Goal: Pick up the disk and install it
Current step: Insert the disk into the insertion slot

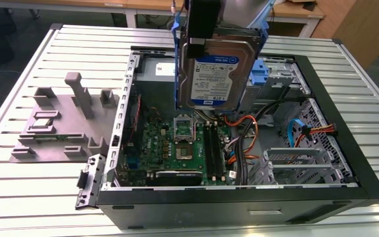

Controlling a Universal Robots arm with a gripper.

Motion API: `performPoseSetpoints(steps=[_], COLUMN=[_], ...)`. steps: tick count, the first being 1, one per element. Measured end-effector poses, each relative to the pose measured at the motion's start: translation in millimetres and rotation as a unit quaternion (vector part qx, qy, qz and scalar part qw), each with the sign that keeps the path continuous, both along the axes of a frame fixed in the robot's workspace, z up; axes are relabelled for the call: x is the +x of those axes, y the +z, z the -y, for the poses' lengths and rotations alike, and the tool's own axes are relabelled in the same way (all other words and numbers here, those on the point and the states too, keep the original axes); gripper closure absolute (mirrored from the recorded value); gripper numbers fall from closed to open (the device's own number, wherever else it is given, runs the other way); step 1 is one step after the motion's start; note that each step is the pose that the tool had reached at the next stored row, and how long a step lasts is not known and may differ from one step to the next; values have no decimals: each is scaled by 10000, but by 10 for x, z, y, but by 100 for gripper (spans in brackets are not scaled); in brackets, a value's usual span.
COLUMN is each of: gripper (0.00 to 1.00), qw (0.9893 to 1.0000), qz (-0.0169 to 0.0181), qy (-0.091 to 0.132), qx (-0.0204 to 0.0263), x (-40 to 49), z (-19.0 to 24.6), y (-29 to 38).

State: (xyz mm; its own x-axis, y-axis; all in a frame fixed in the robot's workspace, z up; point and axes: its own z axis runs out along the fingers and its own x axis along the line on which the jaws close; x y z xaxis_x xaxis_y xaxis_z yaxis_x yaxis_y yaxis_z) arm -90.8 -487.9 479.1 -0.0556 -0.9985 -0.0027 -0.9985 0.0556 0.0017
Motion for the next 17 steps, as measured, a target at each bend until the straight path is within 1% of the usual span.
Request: performPoseSetpoints(steps=[3,9,12,14,17], gripper=[64,64,64,64,64], qw=[10000,10000,10000,10000,10000], qz=[0,0,0,0,0], qy=[0,0,0,0,0], qx=[-1,-1,-1,-1,-1], x=[38,245,296,306,311], z=[17,25,35,68,155], y=[0,0,-1,-3,-5])
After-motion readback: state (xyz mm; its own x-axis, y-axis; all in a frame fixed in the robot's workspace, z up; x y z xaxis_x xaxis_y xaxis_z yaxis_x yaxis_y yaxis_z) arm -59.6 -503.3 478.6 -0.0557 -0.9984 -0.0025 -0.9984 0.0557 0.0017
